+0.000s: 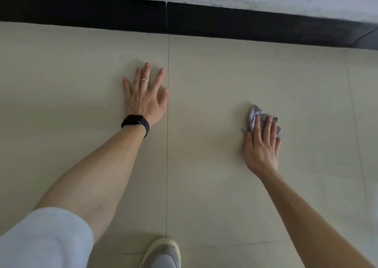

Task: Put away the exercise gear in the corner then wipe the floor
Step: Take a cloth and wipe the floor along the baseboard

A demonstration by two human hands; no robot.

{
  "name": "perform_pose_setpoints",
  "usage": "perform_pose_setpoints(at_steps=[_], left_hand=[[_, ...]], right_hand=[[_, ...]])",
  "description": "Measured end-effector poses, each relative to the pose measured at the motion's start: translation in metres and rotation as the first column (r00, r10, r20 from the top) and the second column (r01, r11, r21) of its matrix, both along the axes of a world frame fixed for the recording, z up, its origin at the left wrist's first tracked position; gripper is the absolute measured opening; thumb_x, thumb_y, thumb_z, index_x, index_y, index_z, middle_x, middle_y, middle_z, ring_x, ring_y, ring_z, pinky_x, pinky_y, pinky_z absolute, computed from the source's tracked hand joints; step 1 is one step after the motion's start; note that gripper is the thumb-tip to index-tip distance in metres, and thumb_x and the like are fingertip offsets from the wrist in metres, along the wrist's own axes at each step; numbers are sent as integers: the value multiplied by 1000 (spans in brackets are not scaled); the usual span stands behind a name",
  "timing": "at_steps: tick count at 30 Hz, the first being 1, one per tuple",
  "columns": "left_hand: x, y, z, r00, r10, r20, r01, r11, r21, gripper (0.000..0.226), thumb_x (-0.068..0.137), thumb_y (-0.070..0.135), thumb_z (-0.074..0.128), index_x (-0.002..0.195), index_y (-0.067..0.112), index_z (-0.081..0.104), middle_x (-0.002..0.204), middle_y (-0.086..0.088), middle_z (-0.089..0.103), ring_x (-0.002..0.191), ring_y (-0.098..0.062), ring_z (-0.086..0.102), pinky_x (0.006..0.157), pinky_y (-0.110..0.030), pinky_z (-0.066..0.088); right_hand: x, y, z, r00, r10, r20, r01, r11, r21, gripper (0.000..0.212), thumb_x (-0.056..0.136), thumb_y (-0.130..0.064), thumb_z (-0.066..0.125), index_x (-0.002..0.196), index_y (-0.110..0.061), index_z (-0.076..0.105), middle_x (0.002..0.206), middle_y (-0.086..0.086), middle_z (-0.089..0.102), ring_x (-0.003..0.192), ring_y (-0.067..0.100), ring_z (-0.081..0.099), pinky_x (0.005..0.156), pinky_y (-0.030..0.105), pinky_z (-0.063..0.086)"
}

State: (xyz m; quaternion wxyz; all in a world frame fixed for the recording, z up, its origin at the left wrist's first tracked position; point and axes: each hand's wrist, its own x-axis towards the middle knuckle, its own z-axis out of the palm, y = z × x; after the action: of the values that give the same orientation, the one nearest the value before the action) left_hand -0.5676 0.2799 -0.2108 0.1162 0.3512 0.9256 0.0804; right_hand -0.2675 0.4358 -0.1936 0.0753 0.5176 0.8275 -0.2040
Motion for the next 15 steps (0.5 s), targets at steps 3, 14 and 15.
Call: perform_pose_setpoints(at_steps=[3,14,15], left_hand=[[52,-46,1,998,22,53,-22,1000,1,57,101,49,28,156,41,14,167,1,0,153,-23,4,120,-59,2],[169,-200,22,971,158,179,-139,984,-112,59,101,45,21,157,36,5,166,5,-5,153,-17,-4,123,-50,4],[168,-206,24,965,194,178,-173,977,-128,59,103,43,23,157,35,3,166,5,-6,153,-16,-5,123,-49,3]], right_hand=[[23,-89,-2,970,241,-7,-240,968,79,58,105,-45,20,159,-33,4,167,4,-3,153,19,-12,123,54,5],[7,-113,9,752,659,-29,-658,753,26,54,106,-45,17,157,-38,0,167,-4,-7,151,13,-17,124,48,5],[-7,-112,13,861,508,-20,-508,860,-36,56,106,-44,16,157,-37,-4,166,-3,-14,149,12,-24,124,48,-3]])
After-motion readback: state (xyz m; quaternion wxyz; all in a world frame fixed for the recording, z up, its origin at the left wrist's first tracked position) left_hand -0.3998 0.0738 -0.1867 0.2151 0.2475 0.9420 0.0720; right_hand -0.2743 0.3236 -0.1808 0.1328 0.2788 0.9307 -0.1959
